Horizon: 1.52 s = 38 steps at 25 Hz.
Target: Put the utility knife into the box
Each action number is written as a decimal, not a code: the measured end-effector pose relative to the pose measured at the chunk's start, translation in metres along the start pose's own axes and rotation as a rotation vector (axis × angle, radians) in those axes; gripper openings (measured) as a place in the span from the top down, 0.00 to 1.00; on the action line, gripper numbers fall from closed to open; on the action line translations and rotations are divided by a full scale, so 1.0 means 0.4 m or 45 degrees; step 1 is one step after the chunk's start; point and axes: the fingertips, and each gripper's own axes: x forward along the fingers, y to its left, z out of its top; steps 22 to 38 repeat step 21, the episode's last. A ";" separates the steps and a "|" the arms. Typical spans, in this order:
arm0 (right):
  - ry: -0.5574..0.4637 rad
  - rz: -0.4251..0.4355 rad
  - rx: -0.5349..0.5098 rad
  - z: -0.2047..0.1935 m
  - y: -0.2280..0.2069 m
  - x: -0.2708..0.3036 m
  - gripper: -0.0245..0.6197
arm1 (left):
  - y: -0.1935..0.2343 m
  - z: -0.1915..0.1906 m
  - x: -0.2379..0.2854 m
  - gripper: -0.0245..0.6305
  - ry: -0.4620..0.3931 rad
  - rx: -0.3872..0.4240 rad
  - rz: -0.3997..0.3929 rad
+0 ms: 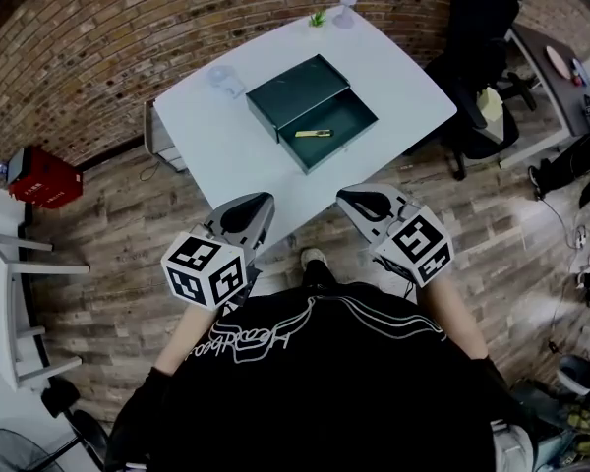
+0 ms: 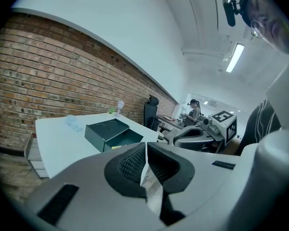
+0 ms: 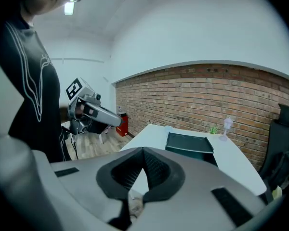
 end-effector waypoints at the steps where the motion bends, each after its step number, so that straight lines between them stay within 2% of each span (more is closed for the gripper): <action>1: -0.002 -0.006 0.003 -0.001 0.002 -0.006 0.96 | -0.006 -0.001 0.000 0.91 -0.001 0.003 -0.006; 13: 0.029 -0.036 -0.005 -0.030 0.026 -0.036 0.96 | -0.035 -0.031 -0.009 0.91 0.014 -0.001 -0.024; 38: 0.044 -0.043 -0.015 -0.036 -0.005 -0.042 0.96 | -0.038 -0.011 0.013 0.91 0.018 0.006 -0.019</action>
